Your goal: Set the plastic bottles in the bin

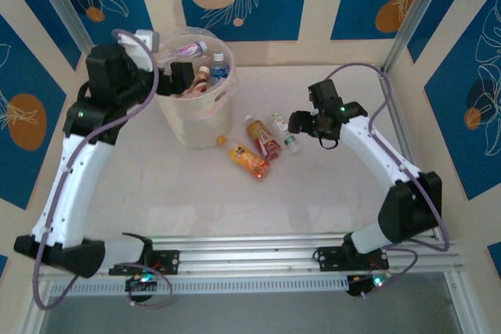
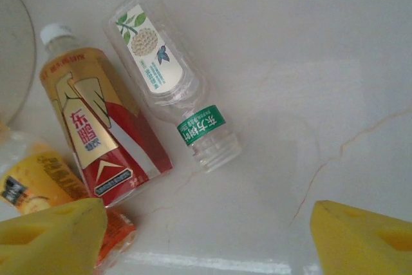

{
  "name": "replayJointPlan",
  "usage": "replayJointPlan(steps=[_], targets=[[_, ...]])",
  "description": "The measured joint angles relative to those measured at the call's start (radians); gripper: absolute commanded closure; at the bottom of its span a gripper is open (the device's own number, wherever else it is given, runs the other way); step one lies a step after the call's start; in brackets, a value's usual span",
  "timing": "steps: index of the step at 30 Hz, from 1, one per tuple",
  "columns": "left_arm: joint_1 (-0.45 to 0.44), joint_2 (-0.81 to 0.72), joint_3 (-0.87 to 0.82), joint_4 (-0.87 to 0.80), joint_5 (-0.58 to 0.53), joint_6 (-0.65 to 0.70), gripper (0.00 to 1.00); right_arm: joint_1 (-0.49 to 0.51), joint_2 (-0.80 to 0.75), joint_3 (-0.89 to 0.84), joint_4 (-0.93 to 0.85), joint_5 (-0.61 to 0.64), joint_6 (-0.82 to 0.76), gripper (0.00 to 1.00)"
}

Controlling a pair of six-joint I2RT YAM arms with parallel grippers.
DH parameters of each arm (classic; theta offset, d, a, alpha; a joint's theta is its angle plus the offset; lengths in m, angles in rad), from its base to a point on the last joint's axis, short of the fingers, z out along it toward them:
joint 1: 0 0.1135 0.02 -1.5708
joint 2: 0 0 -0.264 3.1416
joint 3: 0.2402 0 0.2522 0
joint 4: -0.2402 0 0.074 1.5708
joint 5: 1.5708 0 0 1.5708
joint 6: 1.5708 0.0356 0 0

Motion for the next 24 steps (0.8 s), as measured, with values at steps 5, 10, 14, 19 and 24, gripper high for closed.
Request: replayJointPlan(steps=[5,10,14,19,24], targets=[[-0.001,-0.121,-0.198,0.082,0.002,-0.091,0.01,-0.008,0.16,0.079,-0.031,-0.014,-0.077,0.28],[-0.002,-0.181,-0.275,0.121,0.001,-0.147,0.0,-0.011,0.254,0.093,-0.047,-0.029,-0.14,0.3],[-0.002,-0.187,-0.285,0.143,0.001,-0.171,0.01,-0.013,0.305,0.116,-0.046,-0.045,-0.18,0.3],[-0.002,-0.186,-0.297,0.153,0.001,-0.189,0.0,-0.017,0.365,0.144,-0.042,-0.067,-0.214,0.3],[-0.002,-0.184,-0.301,0.155,0.001,-0.194,0.01,-0.017,0.422,0.167,-0.043,-0.085,-0.235,0.31]])
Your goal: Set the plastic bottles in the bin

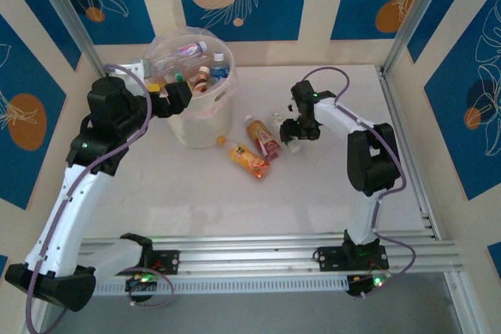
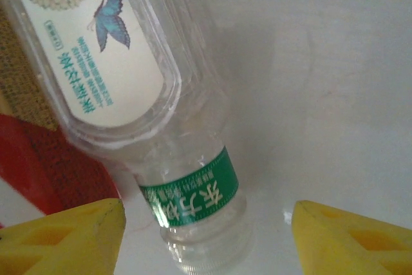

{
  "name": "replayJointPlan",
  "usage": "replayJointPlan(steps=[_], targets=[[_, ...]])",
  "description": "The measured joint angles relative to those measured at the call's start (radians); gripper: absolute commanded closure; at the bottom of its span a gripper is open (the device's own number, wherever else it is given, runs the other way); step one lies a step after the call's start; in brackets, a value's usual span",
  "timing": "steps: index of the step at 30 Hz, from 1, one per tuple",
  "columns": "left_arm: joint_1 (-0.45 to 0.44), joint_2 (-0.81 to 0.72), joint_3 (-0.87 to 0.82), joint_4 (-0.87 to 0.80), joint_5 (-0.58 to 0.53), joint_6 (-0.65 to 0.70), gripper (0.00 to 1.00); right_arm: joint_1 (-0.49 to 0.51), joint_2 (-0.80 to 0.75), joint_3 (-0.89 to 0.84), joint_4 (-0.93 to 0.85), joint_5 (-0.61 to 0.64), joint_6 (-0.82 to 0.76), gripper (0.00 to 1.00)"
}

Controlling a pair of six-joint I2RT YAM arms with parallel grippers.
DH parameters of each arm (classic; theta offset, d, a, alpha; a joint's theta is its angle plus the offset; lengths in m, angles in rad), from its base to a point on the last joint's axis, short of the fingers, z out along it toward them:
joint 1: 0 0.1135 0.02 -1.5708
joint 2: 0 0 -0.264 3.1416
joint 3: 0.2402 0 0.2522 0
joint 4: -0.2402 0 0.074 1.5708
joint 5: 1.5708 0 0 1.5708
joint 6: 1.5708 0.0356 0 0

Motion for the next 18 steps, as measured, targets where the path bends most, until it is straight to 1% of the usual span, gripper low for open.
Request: replayJointPlan(steps=[12,18], targets=[[0.0,0.01,-0.003,0.005,0.0,-0.003,0.01,-0.016,0.071,0.024,0.005,-0.021,-0.005,0.36],[0.0,0.013,-0.003,0.015,0.001,-0.003,0.01,-0.02,0.094,0.026,0.006,-0.027,-0.004,0.42]])
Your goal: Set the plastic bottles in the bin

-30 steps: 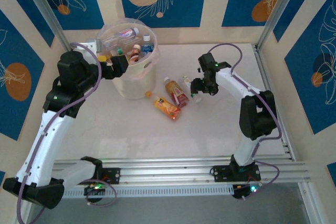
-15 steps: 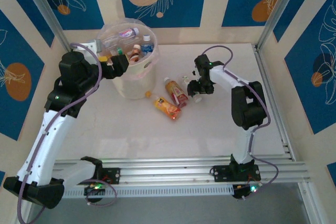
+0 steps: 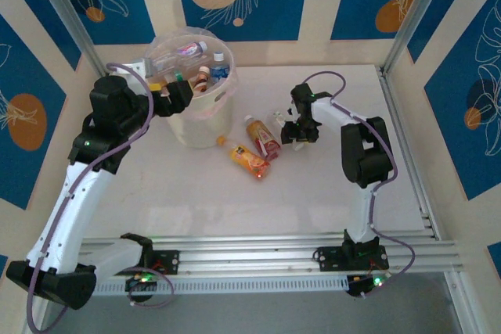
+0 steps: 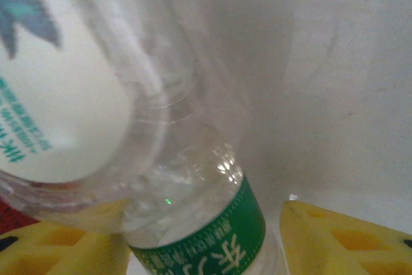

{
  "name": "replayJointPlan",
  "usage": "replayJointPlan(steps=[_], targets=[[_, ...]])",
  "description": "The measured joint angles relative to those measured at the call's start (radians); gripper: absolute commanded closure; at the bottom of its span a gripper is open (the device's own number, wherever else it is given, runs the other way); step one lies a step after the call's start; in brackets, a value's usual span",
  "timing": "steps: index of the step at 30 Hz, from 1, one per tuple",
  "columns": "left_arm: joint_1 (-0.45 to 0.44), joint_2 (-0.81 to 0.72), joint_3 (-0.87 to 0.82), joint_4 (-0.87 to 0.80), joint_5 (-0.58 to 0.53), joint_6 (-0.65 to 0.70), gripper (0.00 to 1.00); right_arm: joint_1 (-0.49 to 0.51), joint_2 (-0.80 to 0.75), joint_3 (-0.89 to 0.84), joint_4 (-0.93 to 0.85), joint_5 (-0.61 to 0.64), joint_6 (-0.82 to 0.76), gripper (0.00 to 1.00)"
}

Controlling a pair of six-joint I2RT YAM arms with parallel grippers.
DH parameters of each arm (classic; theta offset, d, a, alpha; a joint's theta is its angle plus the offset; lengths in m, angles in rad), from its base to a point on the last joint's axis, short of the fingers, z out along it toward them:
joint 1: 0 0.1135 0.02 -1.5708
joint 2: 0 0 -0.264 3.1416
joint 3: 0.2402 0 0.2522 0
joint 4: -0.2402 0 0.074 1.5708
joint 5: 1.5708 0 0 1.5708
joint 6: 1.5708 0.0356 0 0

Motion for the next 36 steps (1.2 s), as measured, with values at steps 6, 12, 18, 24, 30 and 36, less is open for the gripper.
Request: replayJointPlan(steps=[6,12,18,24,30,36], targets=[[0.0,0.002,0.0,0.007,0.0,0.0,0.0,0.0,0.018,0.0,0.008,-0.003,0.0,0.49],[0.0,0.024,0.0,0.007,0.001,-0.012,0.01,0.0,0.017,0.0,0.022,-0.007,0.005,0.68],[-0.005,0.044,0.0,0.008,0.005,-0.023,0.0,0.009,-0.014,-0.021,0.03,0.013,0.007,0.75],[-0.039,0.073,0.002,0.026,0.008,-0.036,0.0,0.046,-0.182,-0.047,0.029,0.077,0.02,0.79],[-0.119,0.146,0.031,0.042,0.018,-0.042,0.01,0.106,-0.415,-0.09,0.07,0.118,0.039,0.8],[-0.208,0.248,0.088,0.094,0.084,-0.046,0.0,0.152,-0.621,-0.211,0.176,0.083,0.066,0.8]])
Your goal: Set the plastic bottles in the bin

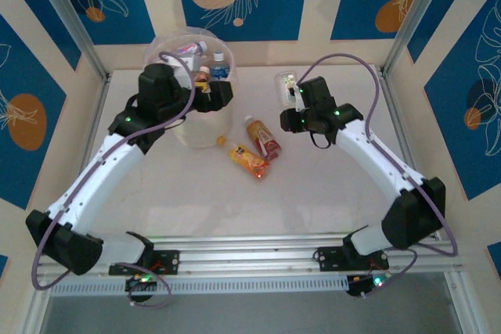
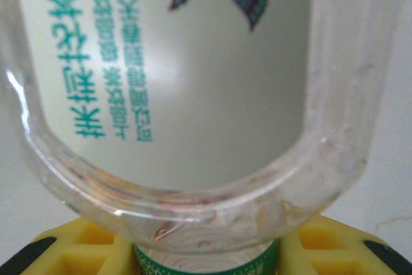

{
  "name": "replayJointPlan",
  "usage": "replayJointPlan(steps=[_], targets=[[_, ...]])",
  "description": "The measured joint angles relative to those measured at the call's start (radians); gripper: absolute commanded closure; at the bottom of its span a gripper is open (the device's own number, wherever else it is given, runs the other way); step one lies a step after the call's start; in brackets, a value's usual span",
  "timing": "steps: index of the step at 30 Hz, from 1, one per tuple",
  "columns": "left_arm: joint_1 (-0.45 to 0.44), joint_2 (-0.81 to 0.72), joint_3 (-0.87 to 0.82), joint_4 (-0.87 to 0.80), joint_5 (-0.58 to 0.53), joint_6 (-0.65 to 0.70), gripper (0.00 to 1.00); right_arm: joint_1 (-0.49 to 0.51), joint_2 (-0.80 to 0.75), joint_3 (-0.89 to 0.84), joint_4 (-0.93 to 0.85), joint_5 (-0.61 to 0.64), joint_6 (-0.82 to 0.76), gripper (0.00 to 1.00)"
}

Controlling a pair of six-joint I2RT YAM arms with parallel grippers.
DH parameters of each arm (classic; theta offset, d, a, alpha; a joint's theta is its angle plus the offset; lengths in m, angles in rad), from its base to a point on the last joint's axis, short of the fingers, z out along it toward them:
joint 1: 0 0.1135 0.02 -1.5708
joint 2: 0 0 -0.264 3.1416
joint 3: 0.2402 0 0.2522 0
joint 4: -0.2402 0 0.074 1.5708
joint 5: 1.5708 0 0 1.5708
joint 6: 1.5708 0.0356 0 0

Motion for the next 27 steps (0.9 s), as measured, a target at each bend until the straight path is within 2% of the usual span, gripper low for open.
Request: replayJointPlan(steps=[8,18,23,27], targets=[[-0.107,0.123,0.098,0.058,0.102,-0.011,0.03,0.017,-0.198,-0.155,0.18,-0.116,0.045,0.79],[-0.167,0.224,0.176,0.105,0.199,-0.026,0.08,0.08,-0.26,-0.177,0.29,-0.194,0.052,0.79],[-0.171,0.242,0.196,0.107,0.208,-0.032,0.16,0.113,-0.261,-0.177,0.314,-0.203,0.052,0.78],[-0.171,0.252,0.206,0.107,0.212,-0.035,0.27,0.13,-0.261,-0.177,0.317,-0.205,0.052,0.78]])
